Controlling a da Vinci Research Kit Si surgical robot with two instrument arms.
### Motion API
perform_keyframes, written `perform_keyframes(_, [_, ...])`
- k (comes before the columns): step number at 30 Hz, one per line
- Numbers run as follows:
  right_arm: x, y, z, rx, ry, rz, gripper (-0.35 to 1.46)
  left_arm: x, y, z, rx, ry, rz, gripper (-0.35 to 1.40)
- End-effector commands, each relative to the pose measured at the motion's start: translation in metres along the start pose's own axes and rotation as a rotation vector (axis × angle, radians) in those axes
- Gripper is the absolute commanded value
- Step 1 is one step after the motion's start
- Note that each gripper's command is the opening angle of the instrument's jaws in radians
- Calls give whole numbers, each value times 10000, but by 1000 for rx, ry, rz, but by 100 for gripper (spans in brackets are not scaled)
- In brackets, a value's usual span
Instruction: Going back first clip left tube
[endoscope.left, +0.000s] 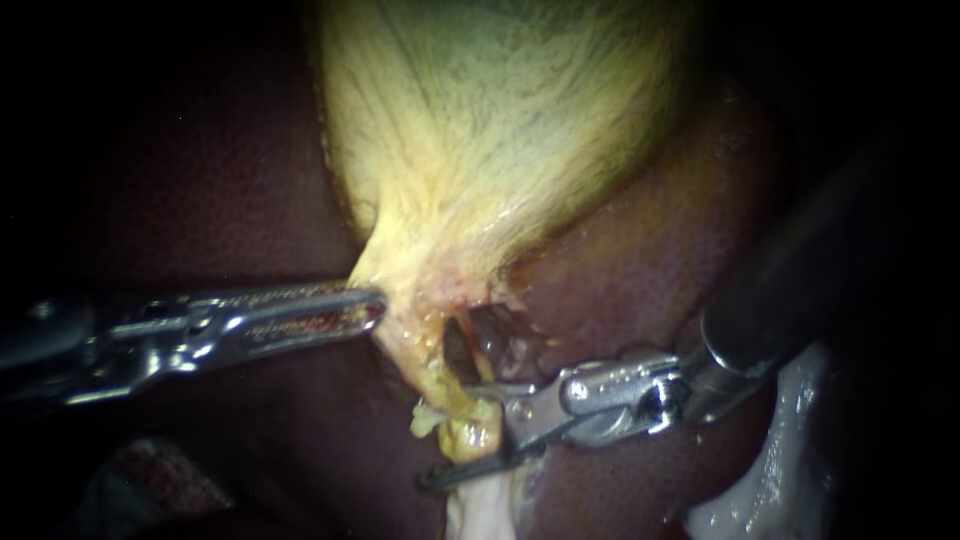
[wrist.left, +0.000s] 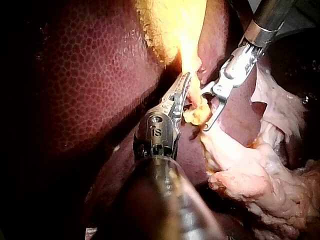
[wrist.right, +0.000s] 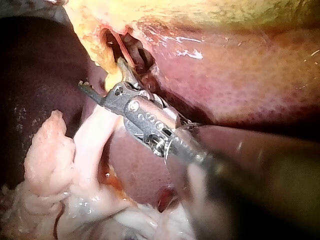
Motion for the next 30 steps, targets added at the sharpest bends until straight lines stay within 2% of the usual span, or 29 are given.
perform_keyframes(1, [0, 0, -1, 1, -1, 1, 60, 0, 0, -1, 0, 0, 0, -5])
perform_keyframes(10, [0, -1, -6, 3, -2, -29, 60, 1, 2, -4, 2, 1, 1, -5])
perform_keyframes(15, [1, -3, -20, -6, 0, -32, 60, 2, 6, -4, 4, 1, 2, -5])
perform_keyframes(18, [5, -6, -36, -28, 1, -40, 60, 3, 7, -4, 4, 1, 2, -5])
perform_keyframes(21, [8, -9, -54, -77, -1, -44, 60, 3, 7, -3, 4, 1, 2, -5])
perform_keyframes(30, [15, -11, -113, -126, -7, -60, 60, 5, 13, 0, 5, 1, 3, -5])
